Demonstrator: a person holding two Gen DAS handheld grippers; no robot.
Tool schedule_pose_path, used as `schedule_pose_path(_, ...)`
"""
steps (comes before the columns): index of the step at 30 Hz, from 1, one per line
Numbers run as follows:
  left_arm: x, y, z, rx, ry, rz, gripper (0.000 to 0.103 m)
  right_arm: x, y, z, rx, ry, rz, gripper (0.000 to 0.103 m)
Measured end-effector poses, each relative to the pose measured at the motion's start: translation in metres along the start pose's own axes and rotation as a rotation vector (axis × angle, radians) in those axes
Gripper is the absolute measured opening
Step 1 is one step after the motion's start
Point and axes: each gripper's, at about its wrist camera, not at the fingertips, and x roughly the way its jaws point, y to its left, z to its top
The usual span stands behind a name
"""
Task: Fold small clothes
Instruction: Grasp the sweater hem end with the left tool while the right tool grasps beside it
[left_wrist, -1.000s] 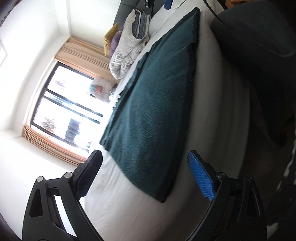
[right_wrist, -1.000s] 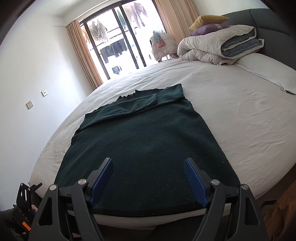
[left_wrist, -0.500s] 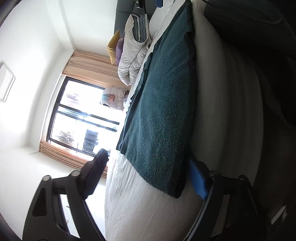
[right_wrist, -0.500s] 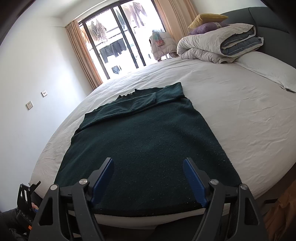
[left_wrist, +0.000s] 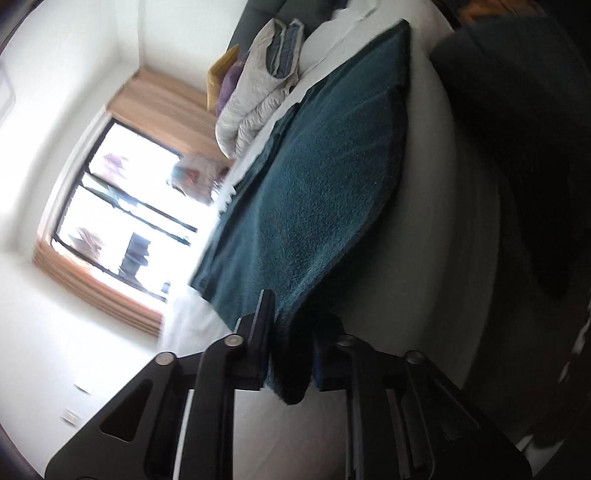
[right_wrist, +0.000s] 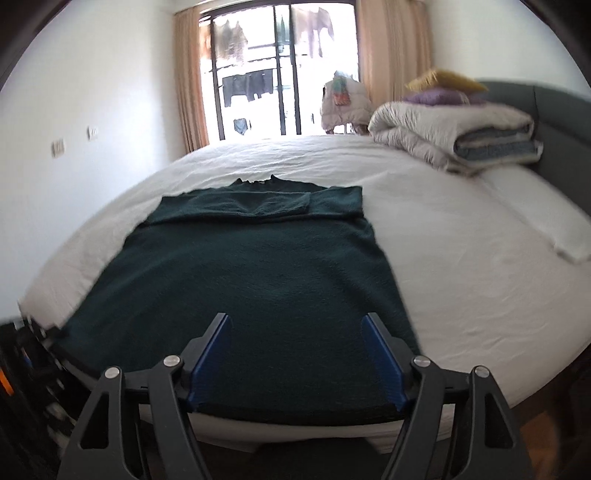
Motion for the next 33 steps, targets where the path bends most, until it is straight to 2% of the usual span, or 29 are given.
schedule_pose_path(2, 0.005, 0.016, 0.001, -0.098, 0.024, -0.064, 0.007, -0.006, 0.001, -0.01, -0.095, 0.014, -0.062, 0.075)
schedule_pose_path(4, 0.002, 0.028, 0.004, -0.157, 0.017, -0.083, 0.006, -0.01, 0.0, -0.024, -0.193, 0.039, -0.133, 0.075)
schedule_pose_path(6, -0.001, 0.039, 0.01, -0.194, 0.004, -0.078, 0.005, -0.012, 0.001, -0.041, -0.282, 0.068, -0.196, 0.075)
schedule_pose_path(10, -0.01, 0.066, 0.028, -0.279, -0.025, -0.068, 0.005, -0.01, 0.005, -0.071, -0.433, 0.106, -0.264, 0.068)
schedule_pose_path(13, -0.013, 0.086, 0.039, -0.331, -0.041, -0.063, 0.005, 0.0, 0.011, -0.084, -0.547, 0.113, -0.322, 0.062)
schedule_pose_path(15, -0.015, 0.098, 0.045, -0.357, -0.05, -0.059, 0.005, 0.006, 0.014, -0.087, -0.603, 0.099, -0.348, 0.061)
schedule_pose_path(24, -0.02, 0.104, 0.048, -0.364, -0.047, -0.054, 0.005, 0.033, 0.008, -0.098, -0.821, 0.121, -0.399, 0.056)
schedule_pose_path(28, -0.026, 0.097, 0.043, -0.377, -0.041, -0.056, 0.005, 0.036, 0.001, -0.104, -0.856, 0.141, -0.392, 0.046)
schedule_pose_path(33, -0.028, 0.098, 0.042, -0.381, -0.044, -0.057, 0.005, 0.043, 0.004, -0.116, -0.954, 0.129, -0.411, 0.046)
